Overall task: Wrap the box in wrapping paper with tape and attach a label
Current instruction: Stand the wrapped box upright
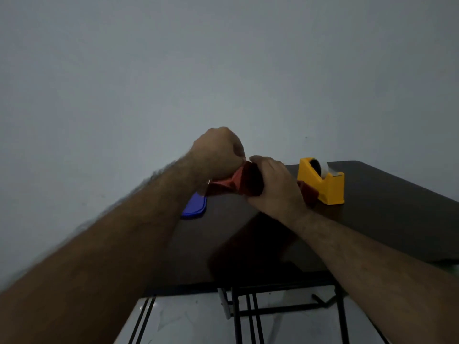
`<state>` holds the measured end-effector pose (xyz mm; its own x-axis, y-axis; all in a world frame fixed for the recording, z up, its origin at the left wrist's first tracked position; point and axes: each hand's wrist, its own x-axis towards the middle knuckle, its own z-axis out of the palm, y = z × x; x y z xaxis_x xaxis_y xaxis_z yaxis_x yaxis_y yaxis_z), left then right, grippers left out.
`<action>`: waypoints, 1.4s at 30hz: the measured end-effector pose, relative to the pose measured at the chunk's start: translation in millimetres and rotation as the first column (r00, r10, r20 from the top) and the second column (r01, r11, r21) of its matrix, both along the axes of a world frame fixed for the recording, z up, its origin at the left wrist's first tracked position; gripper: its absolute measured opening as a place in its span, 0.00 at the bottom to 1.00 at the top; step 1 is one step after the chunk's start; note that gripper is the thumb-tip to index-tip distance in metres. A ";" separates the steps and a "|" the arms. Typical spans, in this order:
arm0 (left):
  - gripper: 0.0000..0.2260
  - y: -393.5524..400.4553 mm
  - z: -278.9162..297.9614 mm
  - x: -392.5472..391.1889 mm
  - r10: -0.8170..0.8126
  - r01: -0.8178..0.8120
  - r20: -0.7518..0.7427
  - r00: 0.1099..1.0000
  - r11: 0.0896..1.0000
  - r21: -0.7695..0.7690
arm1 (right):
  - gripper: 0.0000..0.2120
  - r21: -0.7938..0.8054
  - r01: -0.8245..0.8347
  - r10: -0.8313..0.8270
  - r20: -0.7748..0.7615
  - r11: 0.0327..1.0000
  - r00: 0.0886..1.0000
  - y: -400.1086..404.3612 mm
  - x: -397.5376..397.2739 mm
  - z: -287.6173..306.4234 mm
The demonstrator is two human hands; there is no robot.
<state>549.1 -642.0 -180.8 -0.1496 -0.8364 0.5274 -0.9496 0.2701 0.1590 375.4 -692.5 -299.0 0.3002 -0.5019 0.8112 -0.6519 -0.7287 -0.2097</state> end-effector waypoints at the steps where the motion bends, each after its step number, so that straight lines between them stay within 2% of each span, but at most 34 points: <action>1: 0.10 2.2 9.9 -2.1 -0.007 0.007 0.014 1.000 0.999 -0.045 | 0.39 0.028 -0.023 0.020 0.089 0.999 0.996 0.0 -0.9 4.0; 3: 0.12 10.4 28.6 -7.0 -0.011 0.005 -0.023 1.000 0.974 -0.228 | 0.36 0.115 -0.085 0.049 0.286 0.990 0.957 -1.2 -5.5 18.0; 4: 0.12 14.7 34.9 -9.0 -0.041 0.008 -0.092 0.995 0.944 -0.331 | 0.35 0.174 -0.128 0.050 0.395 0.976 0.917 -3.4 -8.3 25.7; 7: 0.11 19.5 32.2 -13.2 -0.298 0.043 -0.340 0.892 0.804 -0.594 | 0.36 0.341 -0.385 0.046 0.695 0.858 0.717 -15.6 -11.9 37.0; 9: 0.13 7.2 15.5 -12.6 -0.393 0.035 -0.443 0.806 0.778 -0.627 | 0.39 0.377 -0.510 0.041 0.773 0.773 0.634 -28.0 -15.1 37.9; 12: 0.19 -20.7 -21.7 -7.1 -0.379 0.022 -0.596 0.708 0.856 -0.517 | 0.39 0.407 -0.563 0.098 0.743 0.719 0.662 -37.5 -19.0 31.3; 13: 0.19 -30.0 -31.8 -5.9 -0.384 0.026 -0.670 0.635 0.878 -0.479 | 0.36 0.413 -0.585 0.121 0.737 0.698 0.665 -39.9 -20.8 28.3; 15: 0.18 -47.7 -46.1 -2.1 -0.384 0.048 -0.821 0.421 0.914 -0.403 | 0.35 0.433 -0.618 0.148 0.729 0.656 0.668 -40.6 -24.8 23.7; 17: 0.14 -62.4 -50.9 1.6 -0.335 0.060 -0.914 0.229 0.942 -0.331 | 0.40 0.444 -0.629 0.149 0.730 0.637 0.667 -42.8 -26.2 19.8; 20: 0.08 -79.2 -49.3 3.7 -0.295 0.102 -0.954 -0.050 0.949 -0.299 | 0.49 0.402 -0.601 0.132 0.747 0.690 0.651 -48.5 -22.3 17.8; 22: 0.09 -88.7 -50.5 1.6 -0.291 0.187 -0.946 -0.139 0.931 -0.314 | 0.41 0.305 -0.577 0.144 0.785 0.758 0.603 -52.8 -18.7 19.9; 24: 0.06 -95.7 -57.7 0.6 -0.300 0.244 -0.939 -0.167 0.910 -0.334 | 0.26 0.195 -0.583 0.174 0.839 0.789 0.515 -53.5 -15.4 22.2; 26: 0.13 -105.9 -66.1 2.1 -0.328 0.297 -0.921 -0.211 0.876 -0.380 | 0.12 0.154 -0.577 0.171 0.867 0.802 0.469 -60.1 -10.8 27.0; 27: 0.19 -109.6 -69.9 3.0 -0.337 0.319 -0.911 -0.240 0.859 -0.402 | 0.09 0.162 -0.572 0.147 0.878 0.804 0.455 -62.4 -8.5 30.2; 29: 0.26 -118.8 -75.5 5.7 -0.336 0.328 -0.905 -0.263 0.851 -0.411 | 0.08 0.176 -0.574 0.118 0.892 0.799 0.437 -68.6 -3.3 36.3; 30: 0.27 -119.0 -76.2 6.4 -0.335 0.314 -0.902 -0.271 0.855 -0.412 | 0.08 0.178 -0.580 0.114 0.895 0.795 0.431 -70.1 -1.8 39.7; 33: 0.17 -115.8 -78.8 4.8 -0.325 0.329 -0.896 -0.304 0.847 -0.419 | 0.12 0.197 -0.623 0.119 0.896 0.757 0.428 -70.0 1.1 50.0; 35: 0.17 -111.6 -78.1 3.2 -0.340 0.337 -0.901 -0.270 0.843 -0.419 | 0.15 0.228 -0.677 0.126 0.894 0.700 0.431 -65.6 5.1 56.7; 38: 0.25 -106.1 -75.8 1.3 -0.406 0.300 -0.896 -0.182 0.845 -0.443 | 0.14 0.220 -0.723 0.175 0.886 0.655 0.429 -58.5 6.2 61.4; 42: 0.25 -94.4 -70.6 0.4 -0.447 0.305 -0.884 -0.134 0.830 -0.467 | 0.11 0.292 -0.747 0.265 0.807 0.597 0.527 -54.7 -3.7 63.9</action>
<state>549.5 -736.4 -251.4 0.2622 -0.8028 0.5356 0.3600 0.5963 0.7175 371.7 -747.2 -235.1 0.2053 -0.8345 0.5112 0.2855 -0.4486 -0.8469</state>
